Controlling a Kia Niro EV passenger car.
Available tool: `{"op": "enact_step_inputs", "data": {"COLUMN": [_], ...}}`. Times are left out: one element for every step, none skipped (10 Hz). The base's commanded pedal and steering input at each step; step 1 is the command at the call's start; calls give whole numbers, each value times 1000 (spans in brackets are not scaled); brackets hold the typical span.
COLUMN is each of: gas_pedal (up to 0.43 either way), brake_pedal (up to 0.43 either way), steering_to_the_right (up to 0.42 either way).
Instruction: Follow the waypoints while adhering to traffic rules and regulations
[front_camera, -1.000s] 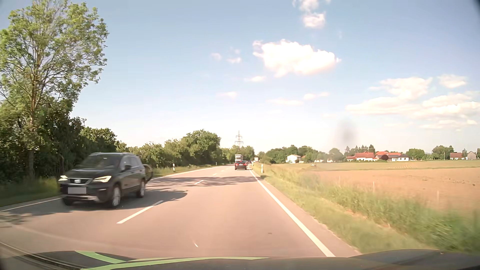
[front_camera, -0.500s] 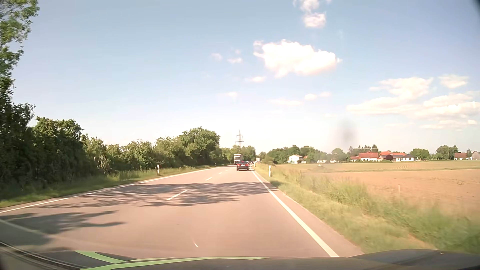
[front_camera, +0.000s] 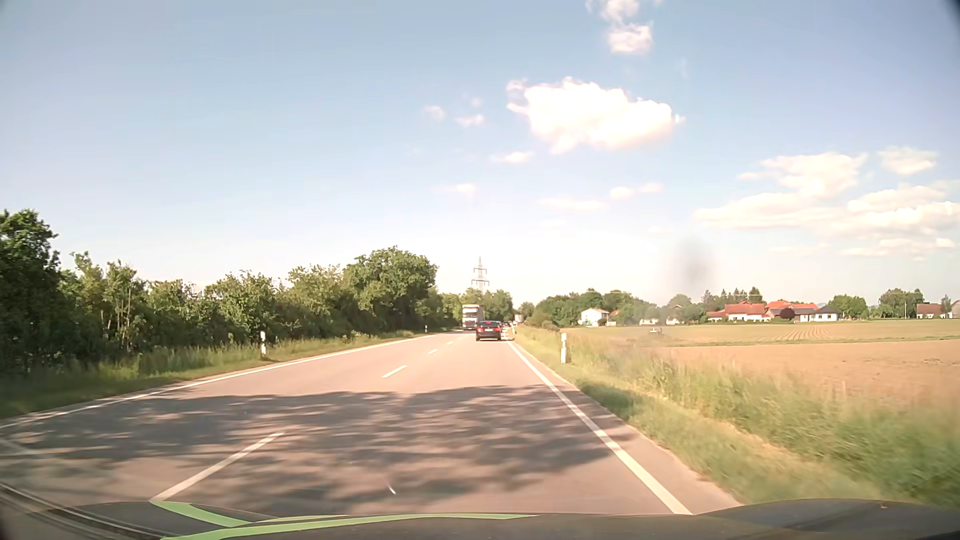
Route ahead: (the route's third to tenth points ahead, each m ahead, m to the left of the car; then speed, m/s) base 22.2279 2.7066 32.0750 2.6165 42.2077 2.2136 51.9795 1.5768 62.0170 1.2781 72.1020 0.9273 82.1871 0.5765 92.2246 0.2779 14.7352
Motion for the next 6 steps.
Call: {"op": "enact_step_inputs", "data": {"gas_pedal": [59,59,59,59,59,47], "brake_pedal": [0,0,0,0,0,0], "steering_to_the_right": [0,0,0,1,1,1]}}
